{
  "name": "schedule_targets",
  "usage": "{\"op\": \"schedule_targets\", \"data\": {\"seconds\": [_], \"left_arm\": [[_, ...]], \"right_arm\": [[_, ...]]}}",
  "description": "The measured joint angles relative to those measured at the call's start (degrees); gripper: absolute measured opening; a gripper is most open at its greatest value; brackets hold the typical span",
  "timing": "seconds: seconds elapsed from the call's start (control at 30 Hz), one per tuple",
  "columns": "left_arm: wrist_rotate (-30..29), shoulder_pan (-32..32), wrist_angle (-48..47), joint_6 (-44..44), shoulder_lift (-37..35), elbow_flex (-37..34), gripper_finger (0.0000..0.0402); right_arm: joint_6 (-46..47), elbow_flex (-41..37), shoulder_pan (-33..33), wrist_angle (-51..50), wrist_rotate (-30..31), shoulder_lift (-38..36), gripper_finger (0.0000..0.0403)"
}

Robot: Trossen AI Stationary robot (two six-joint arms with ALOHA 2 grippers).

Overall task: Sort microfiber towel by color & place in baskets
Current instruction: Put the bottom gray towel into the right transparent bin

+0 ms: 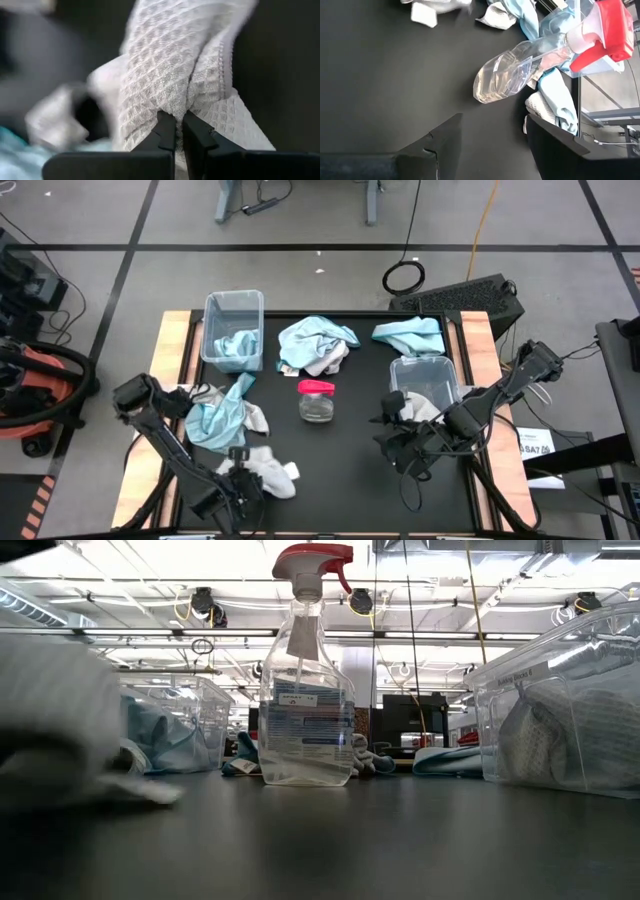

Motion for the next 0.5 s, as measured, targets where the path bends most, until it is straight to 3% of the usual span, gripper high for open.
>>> {"op": "schedule_targets", "data": {"seconds": [0.23,0.5], "left_arm": [[-10.6,3.1,-2.2,10.8,-0.1,5.6,0.0016],[-17.0,8.9,-0.5,24.2,-0.1,9.2,0.0016]], "right_arm": [[-1.8,0.0,0.0,4.4,-6.6,0.0,0.0208],[-3.7,0.0,0.0,8.6,-11.3,0.0,0.0208]]}}
